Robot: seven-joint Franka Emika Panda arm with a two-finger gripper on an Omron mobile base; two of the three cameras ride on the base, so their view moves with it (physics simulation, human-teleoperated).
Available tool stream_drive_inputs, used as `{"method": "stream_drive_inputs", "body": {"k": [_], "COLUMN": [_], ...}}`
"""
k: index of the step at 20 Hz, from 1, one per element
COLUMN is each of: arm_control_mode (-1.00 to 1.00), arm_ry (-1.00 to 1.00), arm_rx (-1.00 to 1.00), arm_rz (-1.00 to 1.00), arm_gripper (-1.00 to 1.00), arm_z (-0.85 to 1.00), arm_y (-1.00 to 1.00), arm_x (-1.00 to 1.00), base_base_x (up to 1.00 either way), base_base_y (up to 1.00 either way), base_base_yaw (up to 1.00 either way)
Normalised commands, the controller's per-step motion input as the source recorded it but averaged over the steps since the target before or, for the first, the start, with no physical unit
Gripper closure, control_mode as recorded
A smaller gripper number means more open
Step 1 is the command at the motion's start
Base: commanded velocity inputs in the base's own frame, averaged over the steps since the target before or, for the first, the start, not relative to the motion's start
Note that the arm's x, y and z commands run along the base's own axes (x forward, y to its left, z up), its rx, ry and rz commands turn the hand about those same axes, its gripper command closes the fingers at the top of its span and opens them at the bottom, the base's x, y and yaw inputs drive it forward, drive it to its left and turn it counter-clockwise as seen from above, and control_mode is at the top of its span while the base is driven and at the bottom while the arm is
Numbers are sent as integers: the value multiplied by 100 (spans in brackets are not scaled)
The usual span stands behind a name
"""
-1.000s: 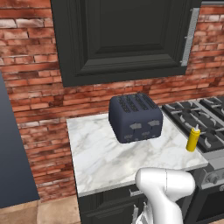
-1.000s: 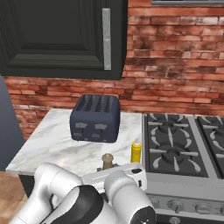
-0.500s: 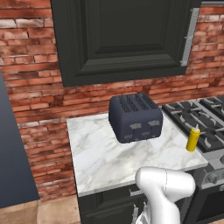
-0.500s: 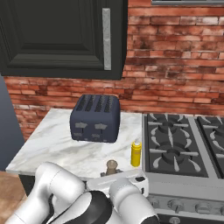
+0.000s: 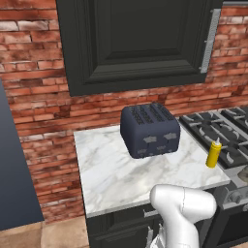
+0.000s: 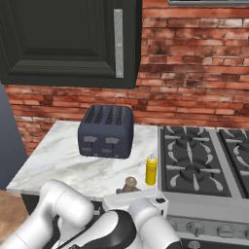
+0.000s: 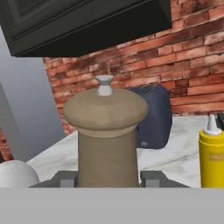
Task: Take 2 condiments from the cabinet and move them on the counter near the stove.Make sure the condiments are lined up with each other, next to each other.
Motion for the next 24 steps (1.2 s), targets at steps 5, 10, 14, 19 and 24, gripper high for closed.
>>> {"method": "stream_drive_inputs", "body": {"k": [5, 10, 14, 19, 24], "arm_control_mode": [-100, -100, -100, -100, -100], "arm_ry": [0, 0, 0, 0, 0], "arm_rx": [1, -4, -3, -4, -5], "arm_rz": [0, 0, 0, 0, 0], "arm_gripper": [100, 100, 100, 100, 100], "arm_z": [-15, -5, -1, 0, -15], "arm_y": [-15, -8, -1, 0, 0], "arm_x": [16, 2, 17, 27, 8], "base_base_x": [0, 0, 0, 0, 0], "base_base_y": [0, 0, 0, 0, 0], "base_base_yaw": [0, 0, 0, 0, 0]}}
